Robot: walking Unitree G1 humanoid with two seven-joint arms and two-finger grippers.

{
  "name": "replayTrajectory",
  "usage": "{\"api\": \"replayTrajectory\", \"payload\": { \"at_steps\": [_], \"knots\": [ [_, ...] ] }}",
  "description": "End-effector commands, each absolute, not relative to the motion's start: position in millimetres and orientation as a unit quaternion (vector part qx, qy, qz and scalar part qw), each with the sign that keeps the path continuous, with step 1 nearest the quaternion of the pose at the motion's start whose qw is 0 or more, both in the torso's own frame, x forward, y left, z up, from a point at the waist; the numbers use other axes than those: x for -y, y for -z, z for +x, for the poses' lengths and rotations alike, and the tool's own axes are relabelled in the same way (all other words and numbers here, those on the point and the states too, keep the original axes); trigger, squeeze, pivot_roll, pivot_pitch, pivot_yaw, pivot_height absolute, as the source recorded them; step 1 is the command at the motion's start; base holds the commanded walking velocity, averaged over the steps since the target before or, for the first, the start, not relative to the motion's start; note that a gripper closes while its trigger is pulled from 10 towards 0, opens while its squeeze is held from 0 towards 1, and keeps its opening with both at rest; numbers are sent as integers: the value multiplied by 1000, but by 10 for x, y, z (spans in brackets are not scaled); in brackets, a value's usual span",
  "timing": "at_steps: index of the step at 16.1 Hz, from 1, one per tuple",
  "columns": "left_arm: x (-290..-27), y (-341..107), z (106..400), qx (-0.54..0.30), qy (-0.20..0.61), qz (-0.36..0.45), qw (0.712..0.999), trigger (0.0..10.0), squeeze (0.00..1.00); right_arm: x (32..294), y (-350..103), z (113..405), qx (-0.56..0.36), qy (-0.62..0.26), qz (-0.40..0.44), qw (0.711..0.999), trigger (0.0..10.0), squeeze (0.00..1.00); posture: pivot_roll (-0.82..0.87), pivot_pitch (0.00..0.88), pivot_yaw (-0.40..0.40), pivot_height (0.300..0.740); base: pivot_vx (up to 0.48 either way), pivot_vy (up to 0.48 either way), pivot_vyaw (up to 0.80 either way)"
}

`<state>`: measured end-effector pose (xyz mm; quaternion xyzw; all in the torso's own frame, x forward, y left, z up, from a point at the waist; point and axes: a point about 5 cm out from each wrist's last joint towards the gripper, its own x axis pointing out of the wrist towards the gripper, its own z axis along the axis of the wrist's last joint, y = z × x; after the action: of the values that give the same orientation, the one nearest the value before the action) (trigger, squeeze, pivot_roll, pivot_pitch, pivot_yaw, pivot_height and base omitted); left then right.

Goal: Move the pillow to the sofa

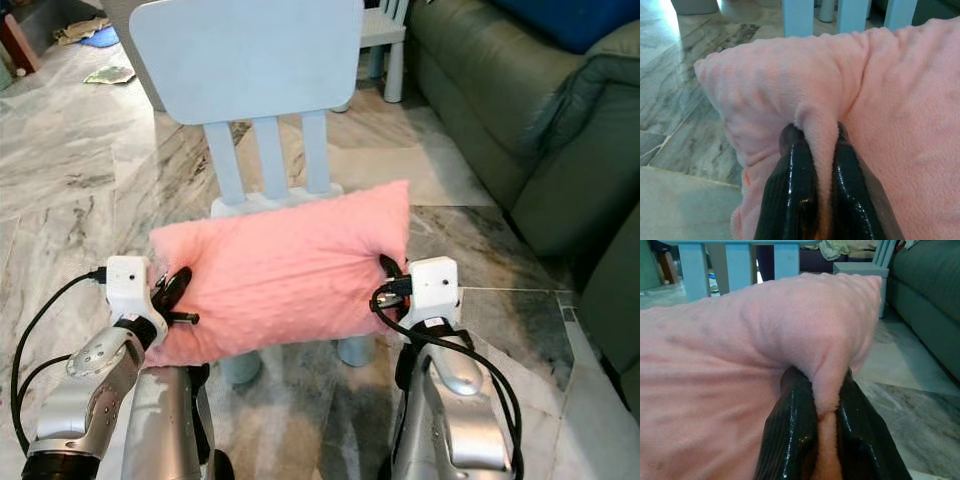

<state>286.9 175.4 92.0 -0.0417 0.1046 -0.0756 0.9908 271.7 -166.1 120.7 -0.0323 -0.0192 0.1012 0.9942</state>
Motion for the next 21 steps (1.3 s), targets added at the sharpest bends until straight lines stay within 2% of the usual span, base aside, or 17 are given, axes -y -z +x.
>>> {"api": "replayTrajectory", "payload": {
  "at_steps": [1, 8, 21],
  "knots": [
    [-1793, -922, 2835, -107, 68, -34, 991, 10000, 0, 1670, -1300, 2707, 34, -93, -31, 995, 10000, 0, -18, 0, 59, 365, 0, 0, 0],
    [-1727, -947, 2859, -106, 75, -36, 991, 10000, 0, 1716, -1460, 2741, 49, -84, -34, 995, 10000, 0, -34, 0, 51, 369, 0, 0, 0],
    [-1697, -943, 2885, -108, 81, -36, 990, 10000, 0, 1738, -1478, 2747, 42, -74, -28, 996, 10000, 0, -42, 0, 55, 510, 0, 0, 0]
  ]
}}
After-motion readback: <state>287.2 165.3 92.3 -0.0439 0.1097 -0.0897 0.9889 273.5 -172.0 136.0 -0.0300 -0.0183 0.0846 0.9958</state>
